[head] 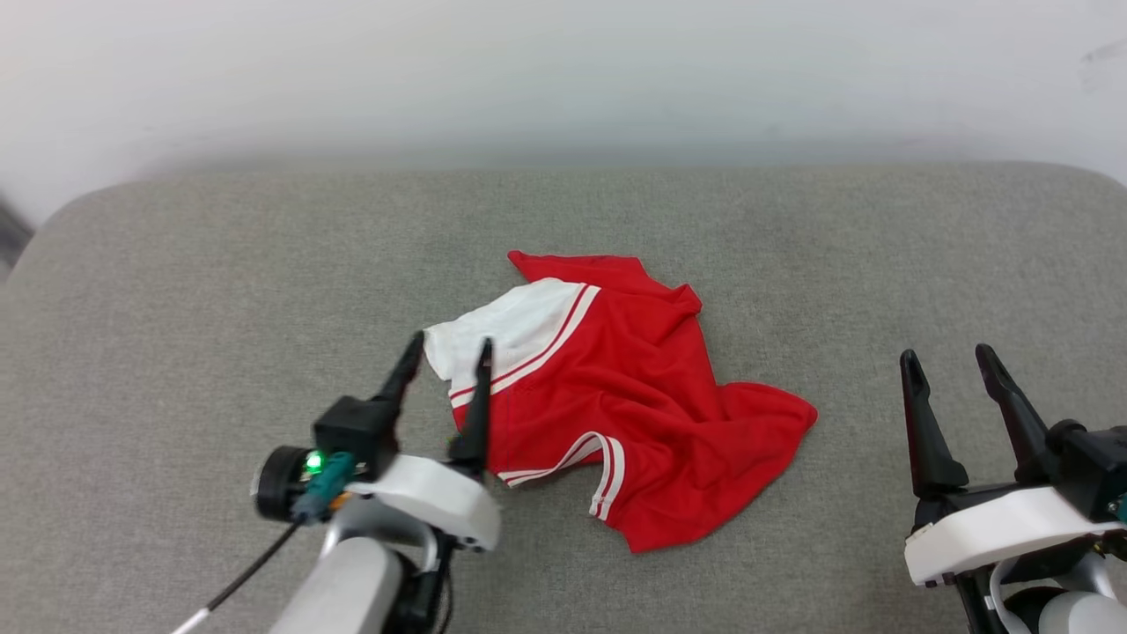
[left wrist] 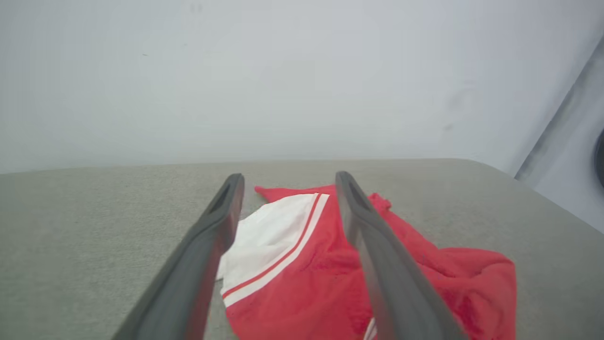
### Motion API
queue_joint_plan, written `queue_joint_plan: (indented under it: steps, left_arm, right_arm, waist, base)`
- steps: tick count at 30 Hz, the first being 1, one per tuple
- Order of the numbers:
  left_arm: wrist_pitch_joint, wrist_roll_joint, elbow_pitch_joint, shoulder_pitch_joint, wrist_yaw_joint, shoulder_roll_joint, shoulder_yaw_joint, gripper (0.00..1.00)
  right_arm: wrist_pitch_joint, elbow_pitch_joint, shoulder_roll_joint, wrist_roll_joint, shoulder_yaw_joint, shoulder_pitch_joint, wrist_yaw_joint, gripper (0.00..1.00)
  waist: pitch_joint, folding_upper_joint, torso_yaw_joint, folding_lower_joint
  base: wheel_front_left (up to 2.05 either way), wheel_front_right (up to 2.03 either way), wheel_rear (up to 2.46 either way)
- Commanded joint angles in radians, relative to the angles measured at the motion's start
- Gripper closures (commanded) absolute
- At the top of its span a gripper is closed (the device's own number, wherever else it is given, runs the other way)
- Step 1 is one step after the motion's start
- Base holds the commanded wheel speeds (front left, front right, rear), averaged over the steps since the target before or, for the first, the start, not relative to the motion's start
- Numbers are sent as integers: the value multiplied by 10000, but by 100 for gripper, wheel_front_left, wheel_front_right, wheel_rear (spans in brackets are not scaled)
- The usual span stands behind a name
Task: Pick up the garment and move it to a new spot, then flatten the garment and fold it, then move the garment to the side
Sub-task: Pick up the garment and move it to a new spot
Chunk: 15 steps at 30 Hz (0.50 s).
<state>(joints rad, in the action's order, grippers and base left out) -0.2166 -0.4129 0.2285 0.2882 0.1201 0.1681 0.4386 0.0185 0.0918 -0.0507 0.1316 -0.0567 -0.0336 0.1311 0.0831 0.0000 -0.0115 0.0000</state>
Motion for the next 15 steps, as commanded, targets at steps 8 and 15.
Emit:
queue_joint_plan:
  steps: [8,15]
  left_arm:
    - [-230,-326,-593,-958,445,1004,-1100,0]
    - [42,-431,-1169,-1443,551,1290,-1163,0]
  right_arm:
    - [-314,183,9,-53,110,469,-7,0]
    - [-458,309,9,23,123,703,-7,0]
  waist:
    - [-434,0,-5,0]
    - [-401,0,-60,0]
  base:
    - [0,0,0]
    - [0,0,0]
